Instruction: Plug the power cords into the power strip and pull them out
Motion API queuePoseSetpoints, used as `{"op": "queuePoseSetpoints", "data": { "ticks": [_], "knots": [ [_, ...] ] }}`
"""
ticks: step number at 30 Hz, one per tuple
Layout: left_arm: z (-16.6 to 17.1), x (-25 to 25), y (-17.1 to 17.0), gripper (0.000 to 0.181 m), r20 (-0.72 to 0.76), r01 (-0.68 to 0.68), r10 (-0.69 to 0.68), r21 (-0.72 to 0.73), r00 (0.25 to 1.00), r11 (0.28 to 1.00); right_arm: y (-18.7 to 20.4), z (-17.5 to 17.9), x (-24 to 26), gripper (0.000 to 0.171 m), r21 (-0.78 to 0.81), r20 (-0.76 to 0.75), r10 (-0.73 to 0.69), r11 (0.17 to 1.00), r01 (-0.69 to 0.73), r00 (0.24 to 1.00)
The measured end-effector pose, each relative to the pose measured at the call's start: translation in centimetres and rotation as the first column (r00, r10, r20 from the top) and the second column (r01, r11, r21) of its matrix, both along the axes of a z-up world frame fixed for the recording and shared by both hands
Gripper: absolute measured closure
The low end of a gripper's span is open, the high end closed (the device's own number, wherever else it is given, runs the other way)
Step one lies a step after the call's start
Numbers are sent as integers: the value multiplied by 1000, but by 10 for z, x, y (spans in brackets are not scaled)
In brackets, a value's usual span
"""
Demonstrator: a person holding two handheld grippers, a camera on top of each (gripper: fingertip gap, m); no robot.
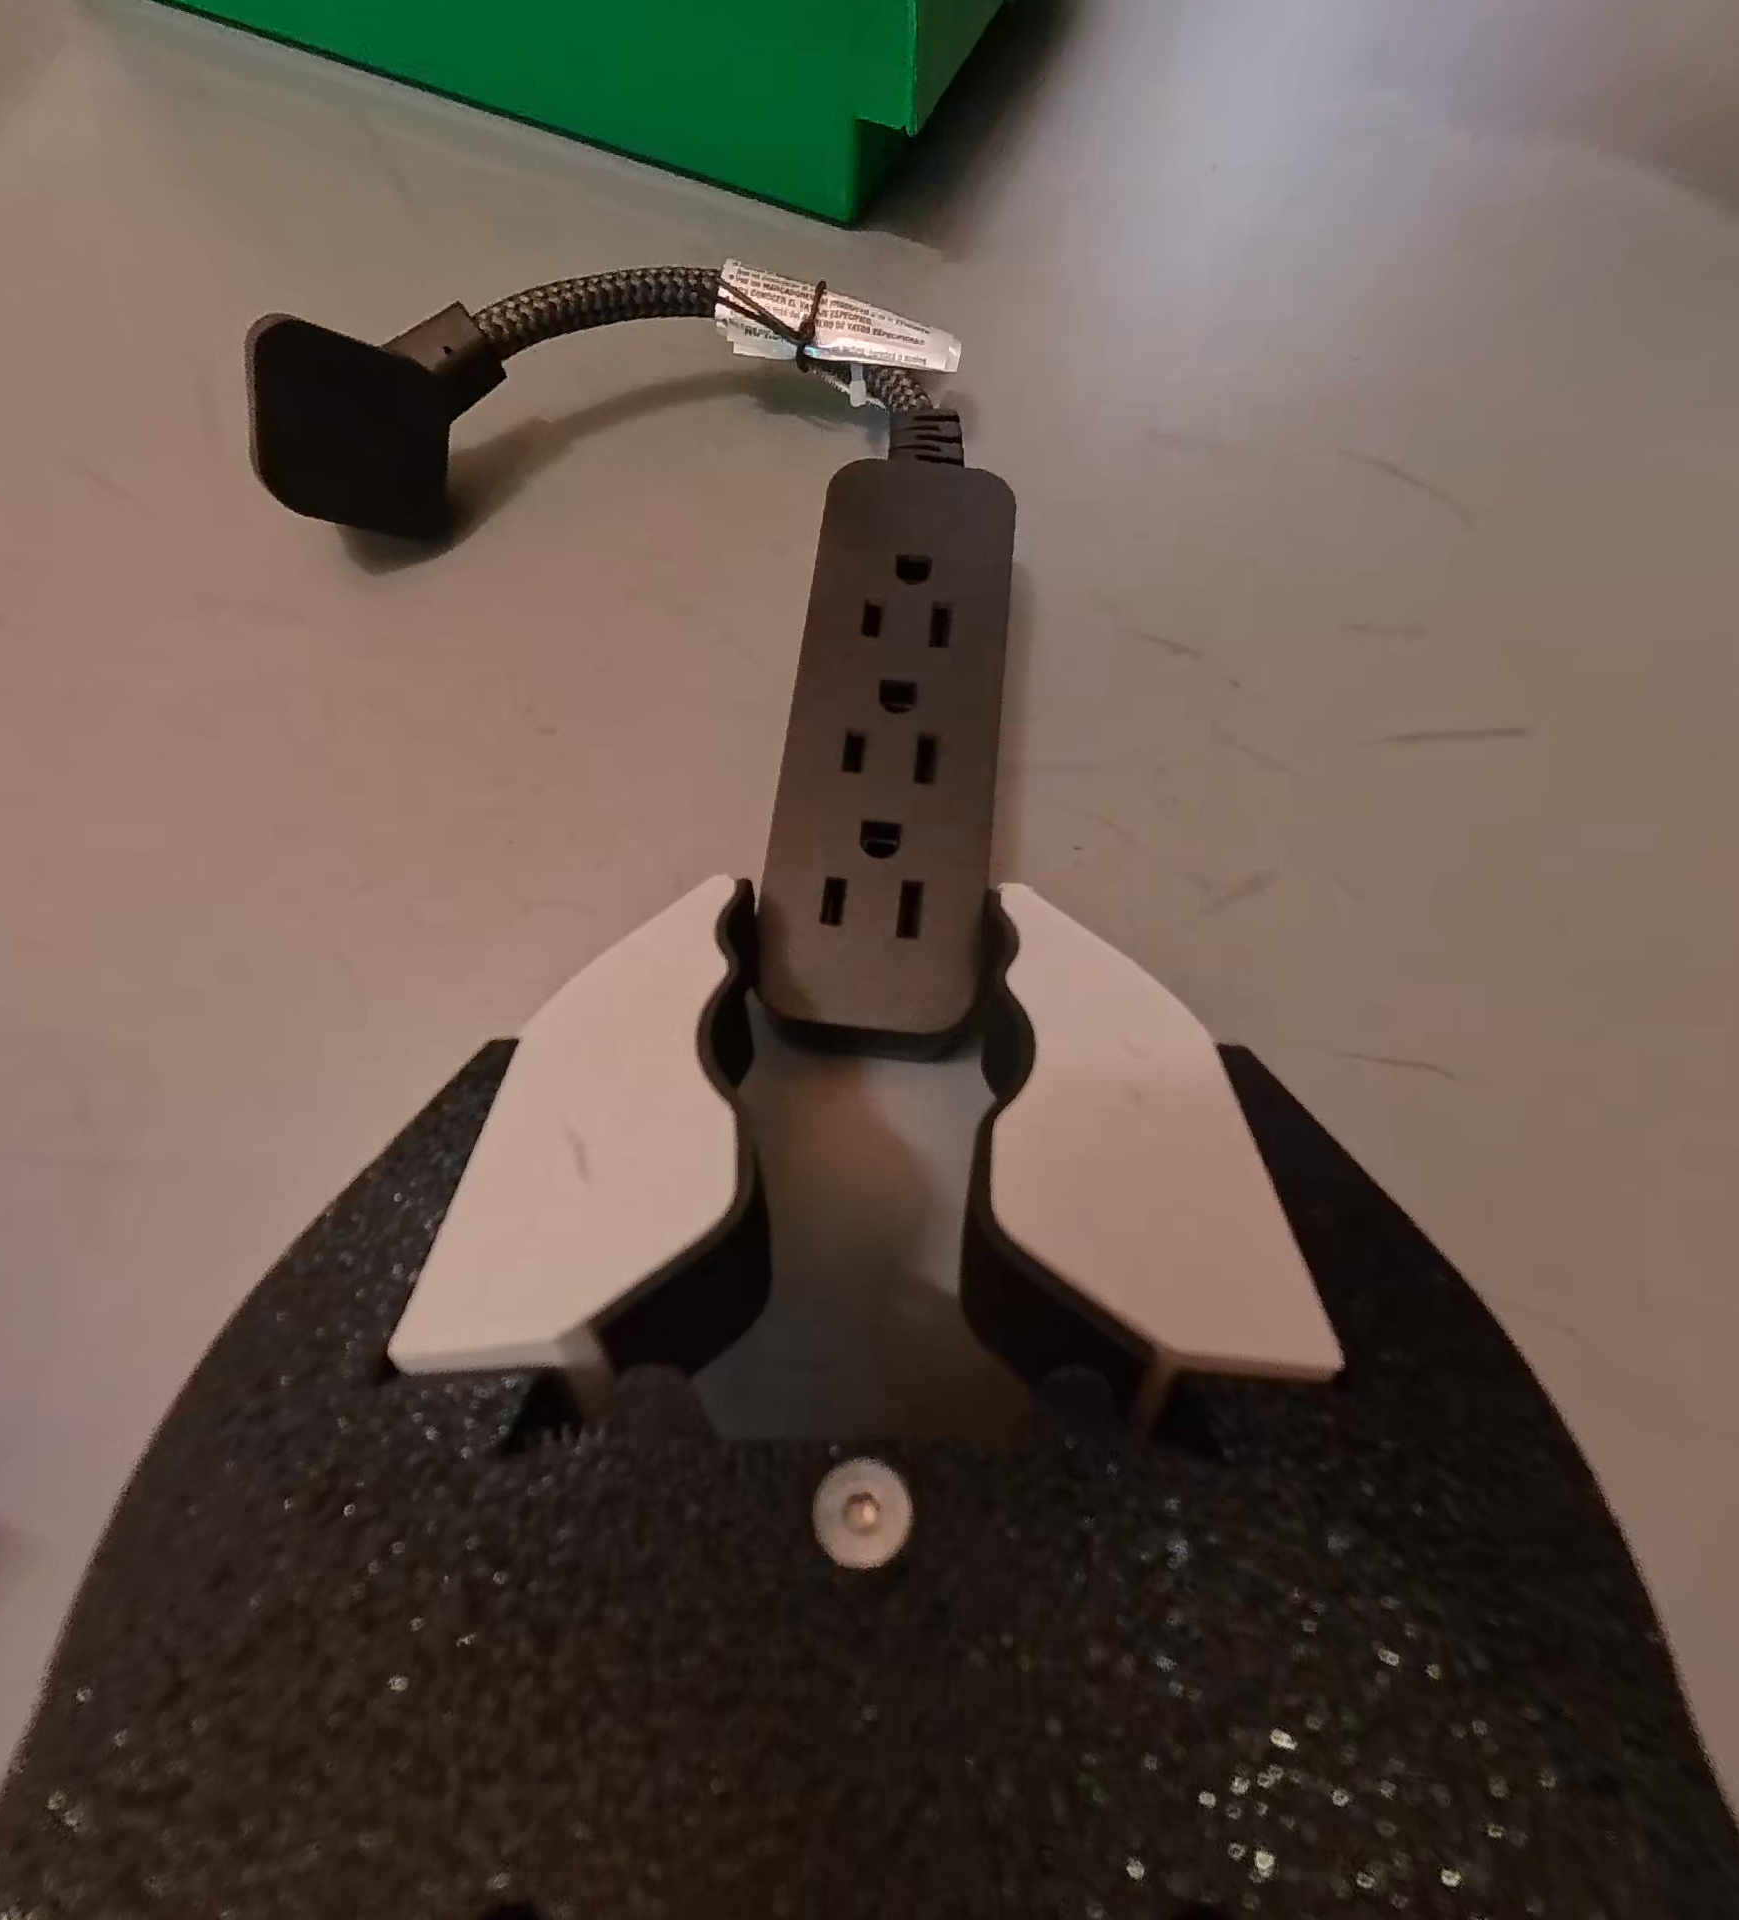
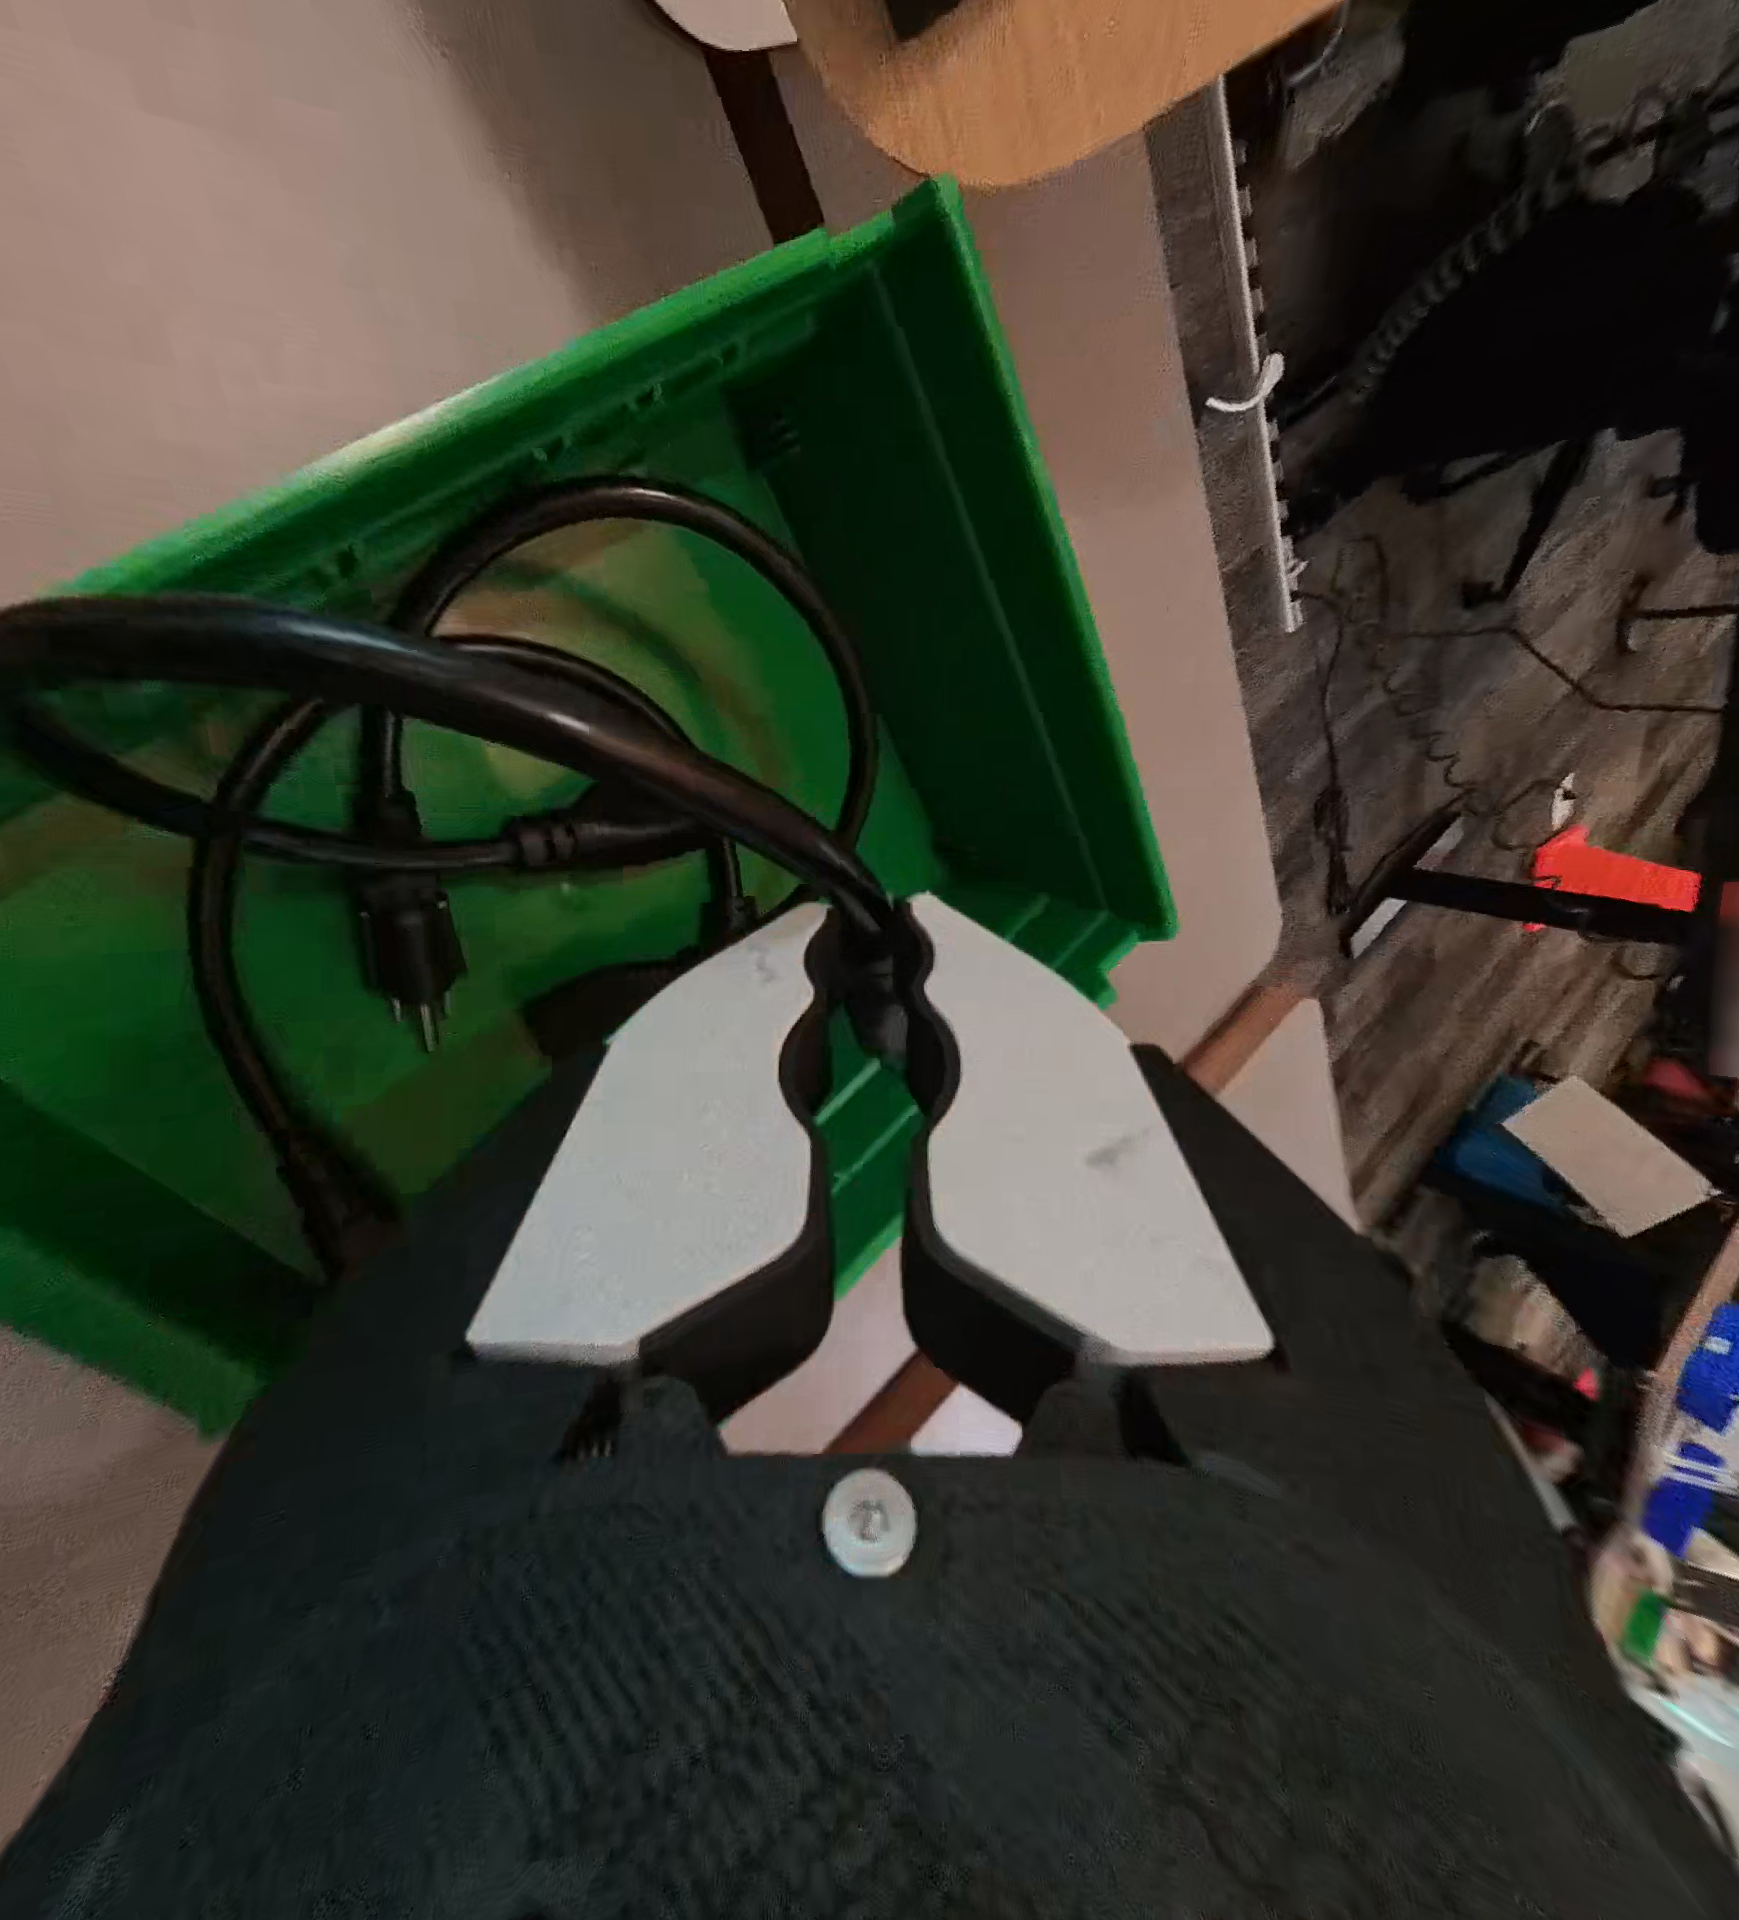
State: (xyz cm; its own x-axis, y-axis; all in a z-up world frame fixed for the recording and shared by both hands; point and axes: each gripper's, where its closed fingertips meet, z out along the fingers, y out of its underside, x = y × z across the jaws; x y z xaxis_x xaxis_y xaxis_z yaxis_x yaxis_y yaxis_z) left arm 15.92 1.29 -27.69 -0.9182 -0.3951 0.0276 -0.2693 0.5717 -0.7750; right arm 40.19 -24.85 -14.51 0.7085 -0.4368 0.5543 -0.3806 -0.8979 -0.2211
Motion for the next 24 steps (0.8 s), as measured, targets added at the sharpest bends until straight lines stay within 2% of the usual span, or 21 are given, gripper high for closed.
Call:
{"op": "queuePoseSetpoints", "data": {
  "ticks": [5, 8, 10, 13, 15, 17, 19, 21, 22, 24],
  "knots": [
    [0, 0, 0, 140, -4, 0, 0, -2, 1000, 1000, -2, -36, 28, 159, 267, 13, -158, 952, 149, 987],
    [0, 0, 0, 140, -4, 0, 0, -2, 1000, 1000, -22, -65, 30, 123, 246, -58, -245, 936, 252, 968],
    [0, 0, 0, 140, -2, 0, 0, -1, 1000, 1000, -27, -73, 25, 114, 231, -101, -251, 935, 268, 963],
    [0, 0, 0, 140, -5, 0, 0, -3, 1000, 1000, -17, -61, 15, 104, 290, -77, -171, 939, 186, 982],
    [0, 0, 0, 140, -5, 0, 0, -3, 1000, 1000, 2, -41, -5, 100, 377, -31, -90, 921, 95, 995],
    [0, 0, 0, 140, -7, 1, -1, -4, 1000, 1000, 47, -14, -46, 98, 507, 29, 123, 853, -121, 992],
    [0, 0, 0, 140, -17, 3, -3, -10, 1000, 1000, 100, 6, -113, 95, 586, 104, 411, 710, -389, 906],
    [1, 0, 0, 140, -38, 6, -7, -23, 999, 1000, 143, 7, -173, 93, 597, 124, 599, 592, -542, 791],
    [1, 0, 0, 140, -53, 9, -11, -32, 999, 999, 159, -2, -196, 92, 597, 85, 660, 566, -569, 746],
    [2, 0, 0, 140, -77, 10, -14, -47, 997, 999, 185, -26, -220, 92, 567, 13, 715, 570, -595, 698]
  ]
}}
